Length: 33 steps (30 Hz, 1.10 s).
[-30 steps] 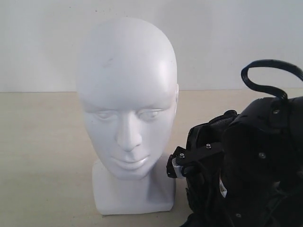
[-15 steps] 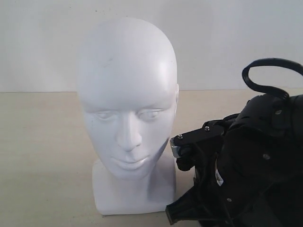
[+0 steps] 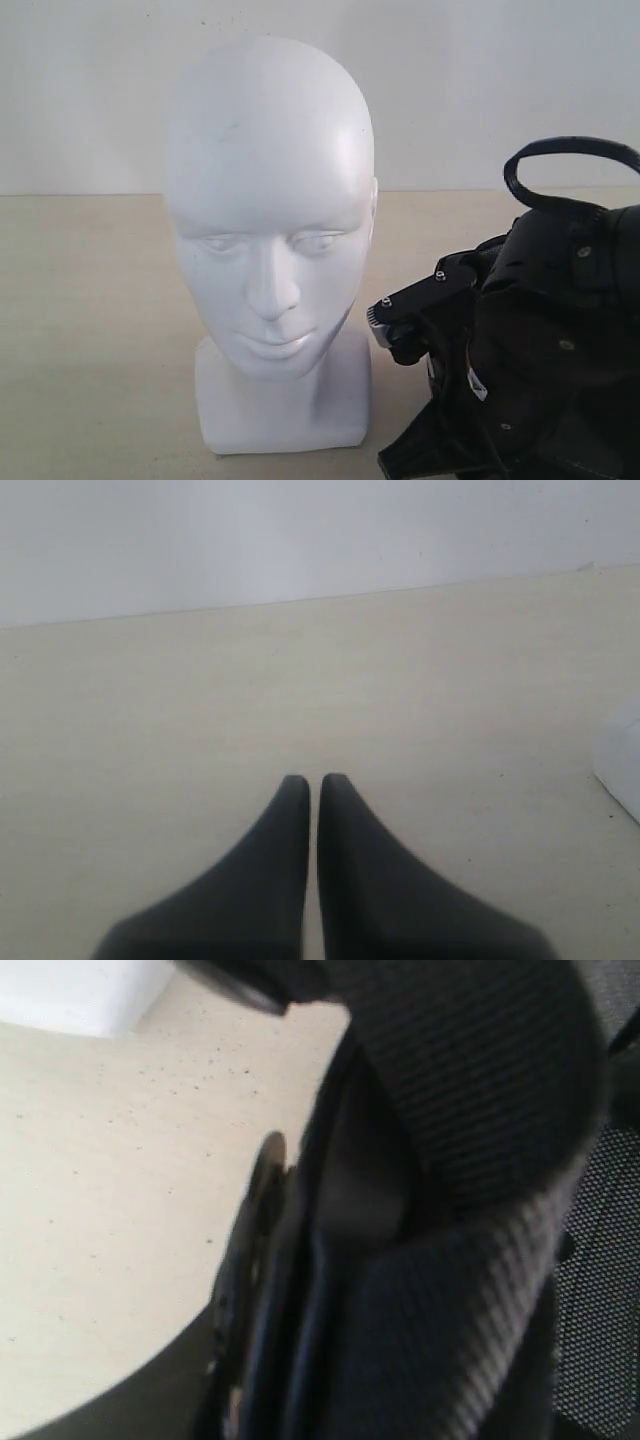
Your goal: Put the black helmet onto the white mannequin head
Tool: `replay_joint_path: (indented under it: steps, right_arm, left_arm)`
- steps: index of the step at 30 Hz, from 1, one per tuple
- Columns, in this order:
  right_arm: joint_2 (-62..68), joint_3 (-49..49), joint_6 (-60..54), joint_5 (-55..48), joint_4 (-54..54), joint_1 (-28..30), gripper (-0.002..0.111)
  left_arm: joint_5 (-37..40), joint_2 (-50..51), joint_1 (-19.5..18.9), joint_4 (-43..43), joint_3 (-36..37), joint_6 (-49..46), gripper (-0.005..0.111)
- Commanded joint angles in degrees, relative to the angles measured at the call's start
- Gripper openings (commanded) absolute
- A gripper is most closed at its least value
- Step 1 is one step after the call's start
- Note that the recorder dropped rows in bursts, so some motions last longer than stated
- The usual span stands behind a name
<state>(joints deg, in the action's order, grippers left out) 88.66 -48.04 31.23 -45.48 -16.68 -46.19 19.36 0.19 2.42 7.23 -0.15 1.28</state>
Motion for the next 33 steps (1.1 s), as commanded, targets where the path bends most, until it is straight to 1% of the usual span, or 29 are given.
replay_joint_path:
  steps: [1,7,12,15,16,18,20,22,26,33]
  right_arm:
    - [0.0,0.2,1.3,-3.4,-4.5,0.3,0.000]
    - [0.0,0.2,3.2,-4.4,-9.0,0.5,0.000]
    - [0.0,-0.1,7.7,-4.3,-15.7,1.2,0.000]
    - [0.0,-0.1,6.9,-0.6,-14.0,6.1,0.000]
    - [0.0,-0.1,4.9,0.8,-13.0,8.7,0.000]
    - [0.0,-0.3,1.0,4.3,-9.9,12.1,0.000]
    - [0.0,-2.4,-2.6,5.3,-5.3,14.7,0.000]
    - [0.0,-5.0,-5.1,5.3,-3.0,15.4,0.000]
    - [0.0,-9.3,-5.6,5.4,-1.4,15.4,0.000]
    - [-0.2,-12.0,-5.9,5.0,-1.9,15.4,0.000]
  left_arm:
    - [-0.5,-0.2,-0.1,-0.6,0.2,0.2,0.004]
    - [-0.5,-0.2,-0.1,-0.6,0.2,0.2,0.004]
    - [-0.5,-0.2,-0.1,-0.6,0.2,0.2,0.004]
    - [-0.5,-0.2,-0.1,-0.6,0.2,0.2,0.004]
    - [-0.5,-0.2,-0.1,-0.6,0.2,0.2,0.004]
    - [-0.5,-0.2,-0.1,-0.6,0.2,0.2,0.004]
    - [-0.5,-0.2,-0.1,-0.6,0.2,0.2,0.004]
    - [-0.5,-0.2,-0.1,-0.6,0.2,0.2,0.004]
    - [-0.5,-0.2,-0.1,-0.6,0.2,0.2,0.004]
    - [-0.5,-0.2,-0.1,-0.6,0.2,0.2,0.004]
